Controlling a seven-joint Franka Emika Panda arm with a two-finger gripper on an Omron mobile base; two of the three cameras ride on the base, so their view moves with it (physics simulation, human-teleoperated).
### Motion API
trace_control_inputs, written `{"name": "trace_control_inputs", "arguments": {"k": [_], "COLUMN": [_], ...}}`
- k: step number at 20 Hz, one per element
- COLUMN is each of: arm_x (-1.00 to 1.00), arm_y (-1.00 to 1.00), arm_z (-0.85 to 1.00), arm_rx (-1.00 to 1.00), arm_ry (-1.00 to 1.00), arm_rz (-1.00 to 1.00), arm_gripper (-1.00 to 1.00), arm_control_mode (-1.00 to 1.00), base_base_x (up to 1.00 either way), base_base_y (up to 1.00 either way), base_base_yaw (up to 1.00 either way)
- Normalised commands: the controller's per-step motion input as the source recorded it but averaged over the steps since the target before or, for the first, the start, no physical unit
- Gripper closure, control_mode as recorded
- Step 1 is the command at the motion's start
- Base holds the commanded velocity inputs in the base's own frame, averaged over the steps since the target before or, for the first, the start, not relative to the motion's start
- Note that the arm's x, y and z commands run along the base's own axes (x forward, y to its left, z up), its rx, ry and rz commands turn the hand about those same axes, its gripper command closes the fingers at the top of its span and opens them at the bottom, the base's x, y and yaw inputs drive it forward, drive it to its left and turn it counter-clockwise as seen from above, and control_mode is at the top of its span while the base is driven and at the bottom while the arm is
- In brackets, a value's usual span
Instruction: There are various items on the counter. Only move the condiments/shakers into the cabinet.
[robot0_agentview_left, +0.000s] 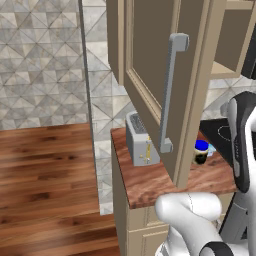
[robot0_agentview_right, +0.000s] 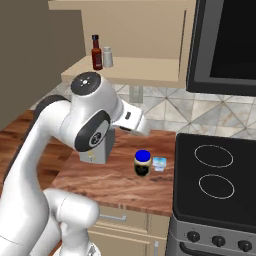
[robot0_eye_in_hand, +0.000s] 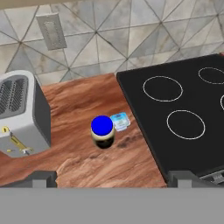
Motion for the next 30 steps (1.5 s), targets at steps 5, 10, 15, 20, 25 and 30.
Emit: {"name": "trace_control_inputs", "arguments": {"k": [5,10,15,20,25,30], "arm_x": [0.0,0.01,0.13,0.0,0.01,0.27], "arm_y": [0.0,0.03,0.09,-0.01,-0.05,0.03], "arm_z": [-0.01,-0.27,-0.23,-0.23,-0.49,-0.55], "arm_rx": [0.0,0.0,-0.01,0.0,0.02,0.0], "arm_ry": [0.04,0.03,0.0,0.0,0.0,0.05], "arm_rz": [0.0,0.0,0.0,0.0,0.0,0.0], "arm_gripper": [-1.0,-1.0,-1.0,-1.0,-1.0,-1.0], "arm_control_mode": [-1.0,-1.0,-1.0,-1.0,-1.0,-1.0], "base_base_x": [0.0,0.0,0.0,0.0,0.0,0.0], "base_base_y": [0.0,0.0,0.0,0.0,0.0,0.0], "base_base_yaw": [0.0,0.0,0.0,0.0,0.0,0.0]}}
